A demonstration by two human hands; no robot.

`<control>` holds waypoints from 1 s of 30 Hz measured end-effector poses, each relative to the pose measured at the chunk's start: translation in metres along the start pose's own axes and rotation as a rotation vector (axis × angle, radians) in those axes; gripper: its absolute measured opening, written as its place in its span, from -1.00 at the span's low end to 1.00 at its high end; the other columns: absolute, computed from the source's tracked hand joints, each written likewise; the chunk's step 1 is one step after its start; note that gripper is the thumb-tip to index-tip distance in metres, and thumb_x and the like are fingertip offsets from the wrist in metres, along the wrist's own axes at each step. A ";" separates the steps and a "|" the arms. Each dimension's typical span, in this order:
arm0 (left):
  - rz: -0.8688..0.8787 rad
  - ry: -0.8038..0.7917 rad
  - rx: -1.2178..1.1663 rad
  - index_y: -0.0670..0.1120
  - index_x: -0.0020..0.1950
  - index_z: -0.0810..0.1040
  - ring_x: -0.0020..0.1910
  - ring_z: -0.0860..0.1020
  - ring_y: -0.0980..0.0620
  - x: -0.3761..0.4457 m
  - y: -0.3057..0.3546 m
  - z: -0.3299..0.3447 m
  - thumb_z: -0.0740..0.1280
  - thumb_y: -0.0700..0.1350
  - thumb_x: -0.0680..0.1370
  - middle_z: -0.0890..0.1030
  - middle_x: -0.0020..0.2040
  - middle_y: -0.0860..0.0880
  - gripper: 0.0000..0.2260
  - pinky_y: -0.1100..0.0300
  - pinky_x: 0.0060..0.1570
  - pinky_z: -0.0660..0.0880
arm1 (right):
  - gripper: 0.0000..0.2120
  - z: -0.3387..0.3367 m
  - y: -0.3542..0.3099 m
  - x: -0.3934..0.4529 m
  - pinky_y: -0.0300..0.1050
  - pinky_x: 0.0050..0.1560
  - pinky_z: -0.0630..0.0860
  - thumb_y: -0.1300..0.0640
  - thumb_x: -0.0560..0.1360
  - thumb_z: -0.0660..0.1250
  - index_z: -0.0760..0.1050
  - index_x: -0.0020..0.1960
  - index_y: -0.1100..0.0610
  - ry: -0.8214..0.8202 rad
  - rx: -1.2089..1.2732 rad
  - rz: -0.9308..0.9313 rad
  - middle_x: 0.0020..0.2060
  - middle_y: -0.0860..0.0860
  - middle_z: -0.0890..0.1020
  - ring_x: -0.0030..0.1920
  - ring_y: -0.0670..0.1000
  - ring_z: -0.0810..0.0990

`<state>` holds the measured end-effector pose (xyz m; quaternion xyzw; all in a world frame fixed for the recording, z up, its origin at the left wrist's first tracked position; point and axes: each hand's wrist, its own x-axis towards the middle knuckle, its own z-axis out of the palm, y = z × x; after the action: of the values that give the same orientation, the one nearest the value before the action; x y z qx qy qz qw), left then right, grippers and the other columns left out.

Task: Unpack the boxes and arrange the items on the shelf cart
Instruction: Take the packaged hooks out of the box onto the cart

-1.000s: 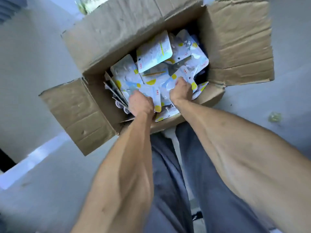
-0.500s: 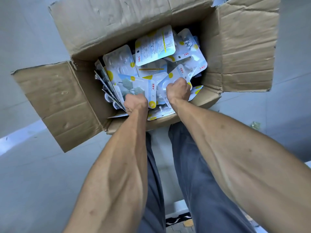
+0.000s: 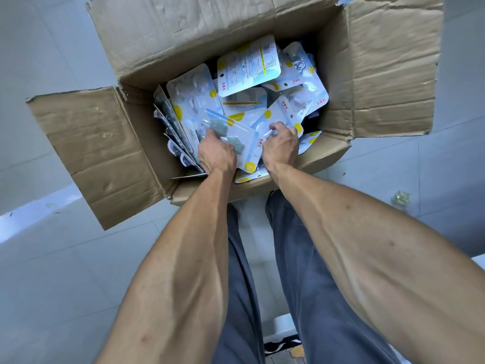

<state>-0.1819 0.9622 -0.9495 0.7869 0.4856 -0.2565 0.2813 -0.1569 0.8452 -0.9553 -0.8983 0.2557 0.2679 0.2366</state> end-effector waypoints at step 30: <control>0.208 0.156 0.133 -0.07 0.16 0.48 0.12 0.48 -0.10 -0.013 -0.009 0.013 0.24 -0.16 0.60 0.44 0.17 -0.09 -0.85 0.09 0.06 0.34 | -0.70 -0.012 0.026 0.037 0.02 0.14 0.39 0.21 0.64 0.06 0.47 0.26 0.24 0.080 -0.339 -0.066 0.22 0.17 0.51 0.22 0.18 0.49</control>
<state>-0.1970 0.9486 -0.9521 0.8674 0.4038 -0.1957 0.2150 -0.1409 0.8061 -0.9764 -0.9431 0.1865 0.2634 0.0803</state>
